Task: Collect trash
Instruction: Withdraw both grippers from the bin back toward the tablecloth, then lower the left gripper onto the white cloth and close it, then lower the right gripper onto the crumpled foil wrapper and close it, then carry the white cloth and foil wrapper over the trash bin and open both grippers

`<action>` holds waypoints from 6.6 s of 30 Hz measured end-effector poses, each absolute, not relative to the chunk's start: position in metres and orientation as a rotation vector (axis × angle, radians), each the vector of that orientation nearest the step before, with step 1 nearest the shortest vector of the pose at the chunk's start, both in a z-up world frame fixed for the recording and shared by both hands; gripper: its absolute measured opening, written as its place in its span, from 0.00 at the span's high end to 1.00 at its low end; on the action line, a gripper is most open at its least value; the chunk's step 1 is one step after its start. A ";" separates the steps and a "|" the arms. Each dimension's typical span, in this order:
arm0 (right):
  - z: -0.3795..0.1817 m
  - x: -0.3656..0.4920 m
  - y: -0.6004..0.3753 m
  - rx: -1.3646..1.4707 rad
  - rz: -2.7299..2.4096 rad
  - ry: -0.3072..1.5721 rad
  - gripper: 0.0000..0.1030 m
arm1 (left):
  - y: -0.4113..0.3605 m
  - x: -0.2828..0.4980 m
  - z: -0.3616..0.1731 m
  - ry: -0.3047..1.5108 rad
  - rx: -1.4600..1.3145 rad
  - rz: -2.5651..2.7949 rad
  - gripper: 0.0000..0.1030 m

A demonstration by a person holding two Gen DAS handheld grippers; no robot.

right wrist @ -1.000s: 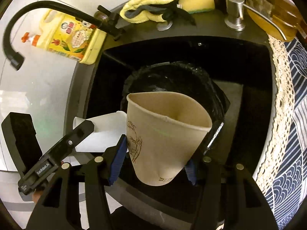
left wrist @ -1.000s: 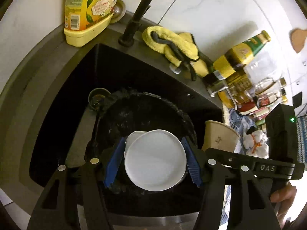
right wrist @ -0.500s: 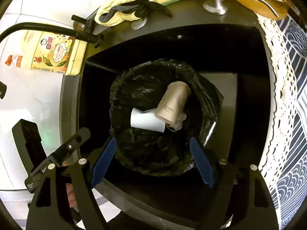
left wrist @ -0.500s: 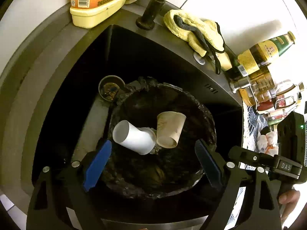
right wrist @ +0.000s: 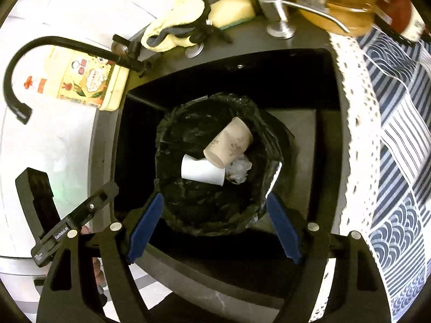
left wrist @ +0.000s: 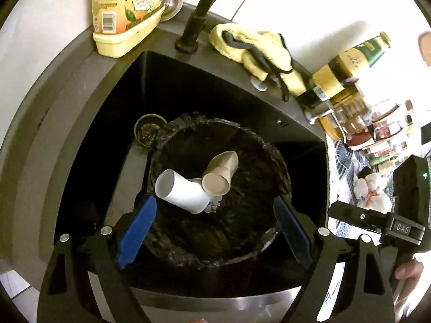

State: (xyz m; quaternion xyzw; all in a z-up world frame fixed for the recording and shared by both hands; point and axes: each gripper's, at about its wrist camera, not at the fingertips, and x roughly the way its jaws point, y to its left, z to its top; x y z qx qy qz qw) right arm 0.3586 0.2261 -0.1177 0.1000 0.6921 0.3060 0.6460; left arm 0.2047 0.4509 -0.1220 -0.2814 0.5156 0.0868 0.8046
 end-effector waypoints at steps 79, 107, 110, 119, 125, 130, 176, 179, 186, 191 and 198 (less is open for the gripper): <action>-0.158 0.431 -0.324 0.662 0.667 1.469 0.19 | -0.039 0.408 -0.122 1.182 -0.113 0.201 0.45; -0.198 0.472 -0.250 0.963 0.702 1.735 0.16 | -0.007 0.328 -0.057 1.021 -0.348 0.265 0.64; -0.202 0.476 -0.247 0.997 0.666 1.719 0.17 | -0.007 0.320 -0.058 1.039 -0.350 0.274 0.64; -0.218 0.473 -0.234 1.041 0.588 1.757 0.33 | 0.000 0.288 -0.070 1.069 -0.389 0.299 0.64; -0.217 0.473 -0.222 1.009 0.595 1.731 0.46 | 0.012 0.269 -0.073 1.070 -0.422 0.329 0.64; -0.215 0.470 -0.227 1.018 0.584 1.692 0.48 | 0.024 0.260 -0.077 1.070 -0.450 0.317 0.64; -0.104 0.297 0.143 0.380 0.718 1.636 0.48 | 0.388 0.153 -0.068 0.921 -0.564 0.227 0.64; -0.093 0.301 0.173 0.366 0.769 1.605 0.48 | 0.405 0.143 -0.065 0.891 -0.594 0.255 0.64; -0.066 0.317 0.231 0.328 0.847 1.557 0.48 | 0.428 0.138 -0.055 0.876 -0.638 0.264 0.64; -0.048 0.333 0.254 0.277 0.858 1.496 0.47 | 0.436 0.148 -0.051 0.845 -0.622 0.244 0.64; -0.047 0.349 0.278 0.186 0.858 1.484 0.47 | 0.437 0.170 -0.064 0.884 -0.598 0.210 0.64</action>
